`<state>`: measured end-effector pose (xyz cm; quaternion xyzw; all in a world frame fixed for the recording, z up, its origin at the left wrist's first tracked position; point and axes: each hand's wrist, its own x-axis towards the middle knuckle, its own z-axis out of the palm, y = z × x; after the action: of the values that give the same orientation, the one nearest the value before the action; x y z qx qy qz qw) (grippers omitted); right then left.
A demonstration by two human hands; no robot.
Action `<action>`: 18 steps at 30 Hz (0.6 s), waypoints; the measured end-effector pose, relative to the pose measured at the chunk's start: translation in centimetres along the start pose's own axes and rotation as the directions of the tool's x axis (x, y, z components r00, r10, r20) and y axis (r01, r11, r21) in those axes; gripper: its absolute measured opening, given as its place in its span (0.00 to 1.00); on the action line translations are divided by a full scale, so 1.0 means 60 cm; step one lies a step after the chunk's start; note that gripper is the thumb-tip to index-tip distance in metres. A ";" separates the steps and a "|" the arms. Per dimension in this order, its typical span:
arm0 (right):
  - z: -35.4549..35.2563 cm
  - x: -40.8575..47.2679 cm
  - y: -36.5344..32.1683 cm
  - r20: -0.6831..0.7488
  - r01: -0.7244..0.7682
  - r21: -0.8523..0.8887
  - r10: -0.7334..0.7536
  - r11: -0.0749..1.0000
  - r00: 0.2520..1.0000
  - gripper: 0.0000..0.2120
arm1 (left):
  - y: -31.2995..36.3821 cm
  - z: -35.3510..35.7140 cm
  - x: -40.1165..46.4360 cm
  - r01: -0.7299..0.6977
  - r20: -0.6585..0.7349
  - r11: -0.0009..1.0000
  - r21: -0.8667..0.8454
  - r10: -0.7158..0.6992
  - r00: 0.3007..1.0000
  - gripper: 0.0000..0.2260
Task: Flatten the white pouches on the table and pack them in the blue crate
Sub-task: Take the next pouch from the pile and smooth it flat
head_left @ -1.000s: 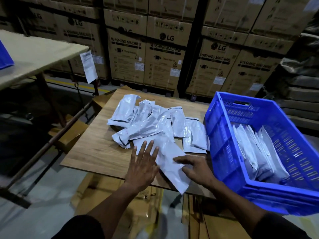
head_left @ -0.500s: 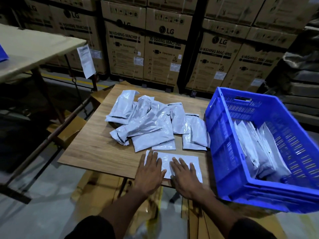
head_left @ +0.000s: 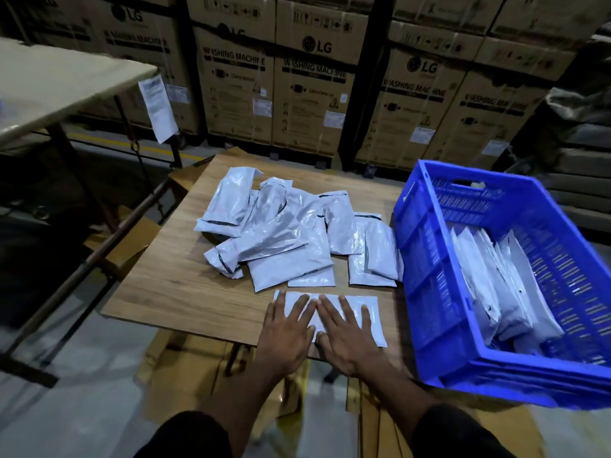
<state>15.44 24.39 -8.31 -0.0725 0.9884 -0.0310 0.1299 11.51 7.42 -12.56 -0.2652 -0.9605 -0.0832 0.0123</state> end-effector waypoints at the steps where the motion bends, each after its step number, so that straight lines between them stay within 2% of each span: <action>1: 0.001 0.001 -0.001 -0.005 -0.001 -0.007 0.001 1.000 1.000 0.37 | -0.001 0.002 -0.003 0.007 0.003 1.000 -0.002 -0.007 1.000 0.25; 10: 0.007 0.004 0.021 0.012 0.026 0.028 -0.026 0.999 1.000 0.33 | -0.003 0.004 -0.007 0.015 0.036 0.999 -0.029 -0.014 0.999 0.27; 18: 0.010 -0.018 0.080 0.031 -0.045 0.020 0.045 0.999 0.999 0.30 | -0.006 0.006 -0.009 0.025 0.029 0.999 -0.028 -0.025 0.999 0.28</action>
<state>15.95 29.27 -8.98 -0.0494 0.9873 -0.0372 0.1464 11.81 6.87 -13.01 -0.2545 -0.9626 -0.0931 -0.0064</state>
